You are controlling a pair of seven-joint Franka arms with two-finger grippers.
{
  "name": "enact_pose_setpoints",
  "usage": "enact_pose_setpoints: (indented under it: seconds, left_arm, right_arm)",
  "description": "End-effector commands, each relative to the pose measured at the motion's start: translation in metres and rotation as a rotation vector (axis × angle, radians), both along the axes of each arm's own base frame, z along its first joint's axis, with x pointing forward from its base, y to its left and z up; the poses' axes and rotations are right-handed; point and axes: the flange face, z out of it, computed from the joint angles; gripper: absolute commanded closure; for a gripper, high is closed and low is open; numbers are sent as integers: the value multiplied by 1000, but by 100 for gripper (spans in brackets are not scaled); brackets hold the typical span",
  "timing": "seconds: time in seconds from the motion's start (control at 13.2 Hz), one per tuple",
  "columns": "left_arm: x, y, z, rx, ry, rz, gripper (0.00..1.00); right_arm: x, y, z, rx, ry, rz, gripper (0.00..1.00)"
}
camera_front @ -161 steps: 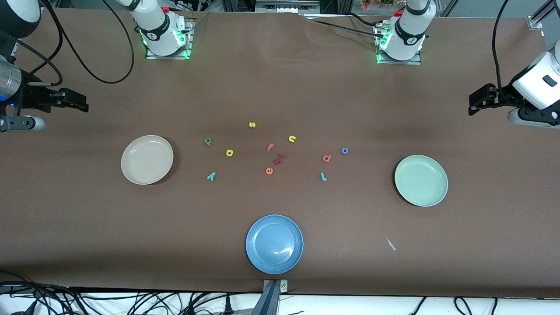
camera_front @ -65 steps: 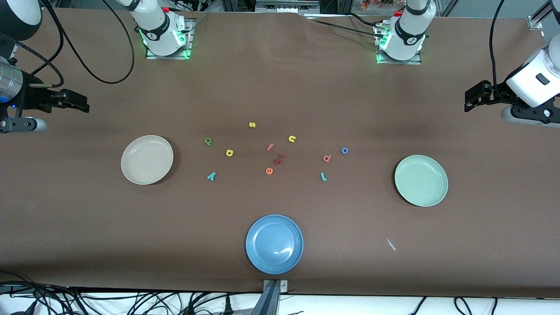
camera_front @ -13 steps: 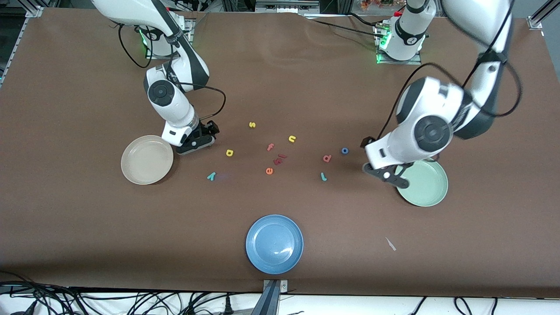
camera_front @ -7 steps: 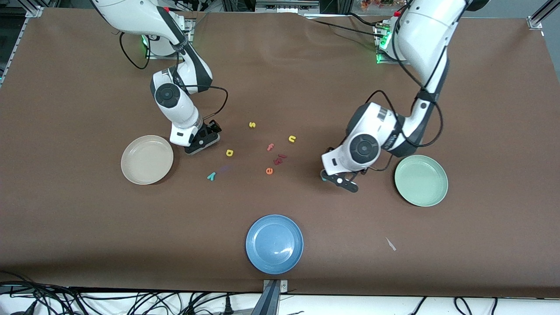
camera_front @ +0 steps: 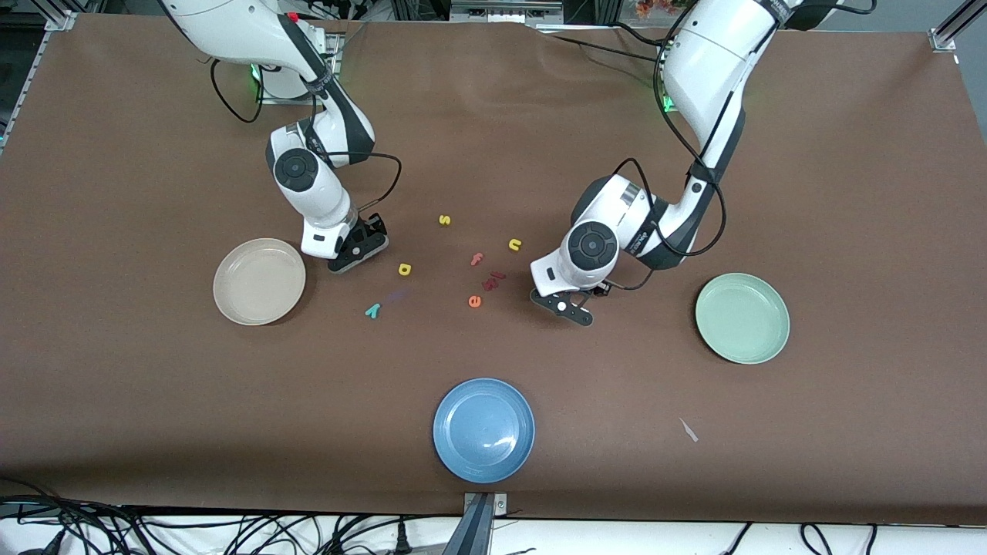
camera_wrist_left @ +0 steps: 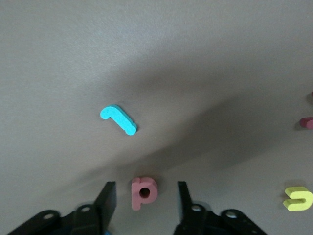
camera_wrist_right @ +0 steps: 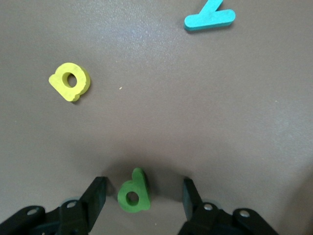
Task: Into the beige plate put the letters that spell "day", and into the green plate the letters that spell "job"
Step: 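Grasp green d with the right gripper while the left gripper grasps pink p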
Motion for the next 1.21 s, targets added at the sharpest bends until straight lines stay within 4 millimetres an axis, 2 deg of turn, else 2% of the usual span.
enact_pose_setpoints:
  seconds: [0.0, 0.08, 0.3, 0.38, 0.53, 0.61, 0.68, 0.83, 0.98, 1.14]
  left_arm:
    - [-8, 4, -14, 9, -7, 13, 43]
    - [-11, 6, -20, 8, -14, 11, 43]
    - [-12, 7, -19, 8, -19, 9, 44]
    - [-12, 7, -17, 9, -18, 8, 53]
    - [-15, 9, -19, 14, -10, 8, 92]
    - [-15, 10, -18, 16, -10, 9, 100]
    - [-14, 9, -15, 14, -12, 11, 100]
    - [-8, 13, 1, 12, -22, 11, 100]
    - [7, 30, 32, 48, -20, 23, 100]
    - [23, 58, 60, 120, -48, 5, 100]
  right_arm:
    - [-5, -1, -1, -1, -2, 18, 43]
    - [-5, -1, -1, -2, 1, 17, 47]
    - [-6, -1, -2, -3, 2, 8, 59]
    - [-7, 0, -3, -3, 4, 9, 64]
    - [-8, 0, -4, -3, 5, 9, 78]
    - [-8, 1, -4, -3, 5, 9, 88]
    - [-8, 1, -4, -3, 6, 6, 97]
    - [-4, 2, 2, 3, -4, -14, 100]
    - [8, 2, 23, -3, 15, -38, 100]
    - [33, -17, 48, -25, 33, -79, 100]
